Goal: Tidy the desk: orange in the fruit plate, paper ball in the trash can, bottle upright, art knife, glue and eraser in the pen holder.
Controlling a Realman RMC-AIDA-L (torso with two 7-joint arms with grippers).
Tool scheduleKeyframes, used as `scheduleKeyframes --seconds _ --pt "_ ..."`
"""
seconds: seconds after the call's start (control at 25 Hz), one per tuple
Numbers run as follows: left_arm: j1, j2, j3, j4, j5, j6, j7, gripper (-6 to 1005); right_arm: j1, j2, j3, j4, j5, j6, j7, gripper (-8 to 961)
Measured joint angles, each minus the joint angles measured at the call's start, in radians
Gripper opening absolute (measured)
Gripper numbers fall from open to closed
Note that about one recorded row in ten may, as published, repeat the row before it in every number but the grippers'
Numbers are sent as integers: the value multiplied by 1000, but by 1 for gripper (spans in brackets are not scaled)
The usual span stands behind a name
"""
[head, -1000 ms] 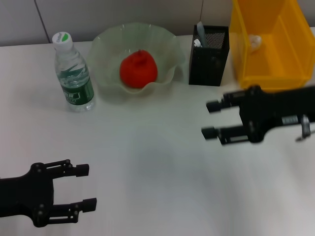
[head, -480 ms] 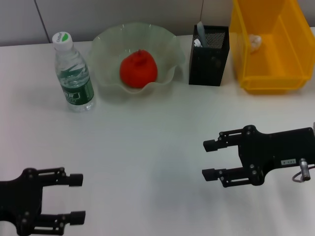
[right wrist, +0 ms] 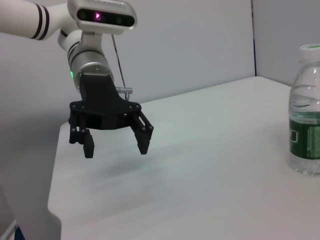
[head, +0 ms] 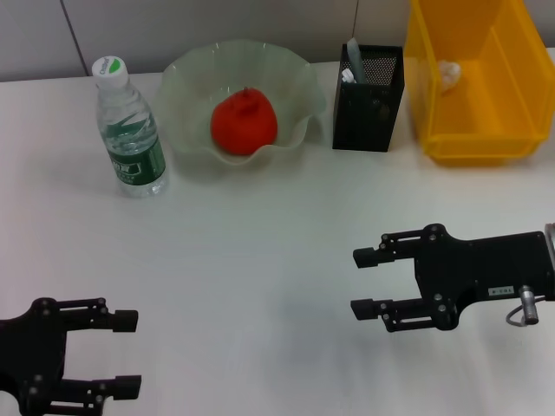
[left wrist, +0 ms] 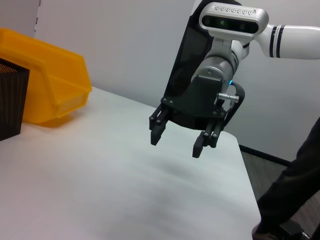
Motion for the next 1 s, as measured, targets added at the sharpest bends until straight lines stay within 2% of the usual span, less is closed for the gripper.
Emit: scheduleKeyframes --seconds 0.24,0.48,1.0 --pt "0 -4 0 -2 0 -12 -1 783 -3 -2 4 1 1 0 -21 650" --pt "0 -11 -37 3 0 -33 -2 782 -3 -2 2 10 1 -3 -30 650" --pt "-1 -10 -49 3 0 -70 -3 782 13 -3 -5 59 1 0 -66 650"
